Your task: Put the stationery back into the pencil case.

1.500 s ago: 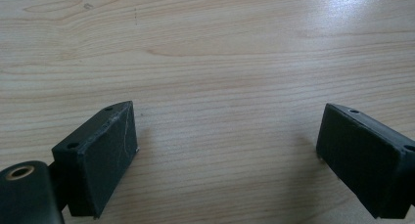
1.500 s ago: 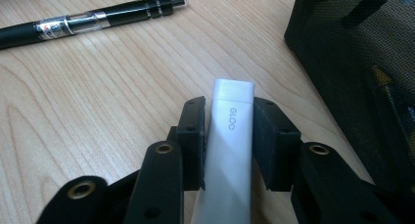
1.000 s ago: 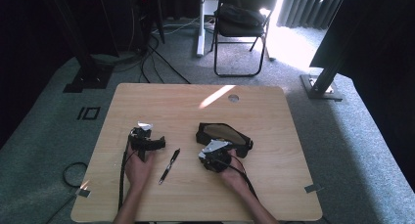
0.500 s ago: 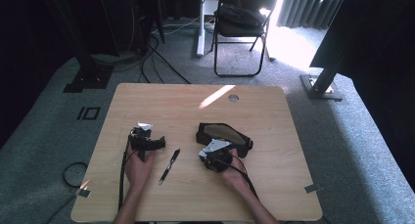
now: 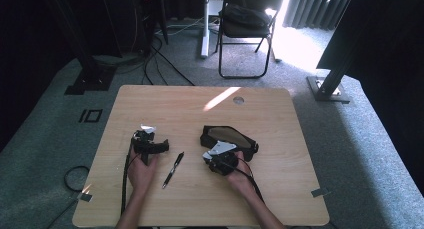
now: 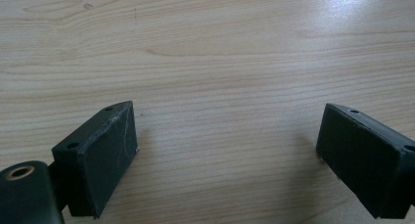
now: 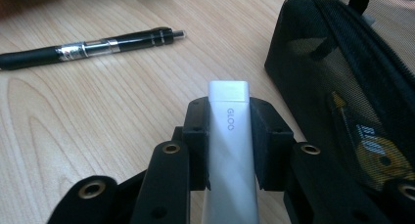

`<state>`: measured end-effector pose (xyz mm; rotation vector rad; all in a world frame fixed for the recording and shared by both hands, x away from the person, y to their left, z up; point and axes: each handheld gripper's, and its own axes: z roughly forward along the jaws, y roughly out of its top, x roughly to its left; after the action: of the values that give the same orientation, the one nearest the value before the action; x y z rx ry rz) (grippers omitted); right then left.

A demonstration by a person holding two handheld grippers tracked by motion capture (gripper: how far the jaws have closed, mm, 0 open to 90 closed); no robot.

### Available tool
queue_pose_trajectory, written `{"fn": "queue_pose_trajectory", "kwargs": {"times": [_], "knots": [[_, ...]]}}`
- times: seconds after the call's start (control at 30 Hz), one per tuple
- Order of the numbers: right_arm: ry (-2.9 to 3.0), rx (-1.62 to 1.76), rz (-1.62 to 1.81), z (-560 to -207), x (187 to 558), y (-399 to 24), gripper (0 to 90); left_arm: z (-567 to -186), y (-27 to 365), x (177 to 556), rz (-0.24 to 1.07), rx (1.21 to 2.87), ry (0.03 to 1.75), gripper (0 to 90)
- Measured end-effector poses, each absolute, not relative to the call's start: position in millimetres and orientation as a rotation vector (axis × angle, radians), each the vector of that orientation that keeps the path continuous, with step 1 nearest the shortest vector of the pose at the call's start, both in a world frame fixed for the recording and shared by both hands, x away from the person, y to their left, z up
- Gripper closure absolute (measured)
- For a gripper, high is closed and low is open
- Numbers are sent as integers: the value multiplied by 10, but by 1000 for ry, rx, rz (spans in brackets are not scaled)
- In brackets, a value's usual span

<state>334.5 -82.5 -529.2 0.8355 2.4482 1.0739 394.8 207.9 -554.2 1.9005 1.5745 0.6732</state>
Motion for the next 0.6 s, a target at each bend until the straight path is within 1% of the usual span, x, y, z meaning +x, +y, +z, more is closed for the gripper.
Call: {"fn": "queue_pose_trajectory", "kwargs": {"times": [0.6], "knots": [[2421, 812, 1111, -5156, 3307, -842, 714, -5542, 2079, 3948, 673, 1900, 1574, 84]]}}
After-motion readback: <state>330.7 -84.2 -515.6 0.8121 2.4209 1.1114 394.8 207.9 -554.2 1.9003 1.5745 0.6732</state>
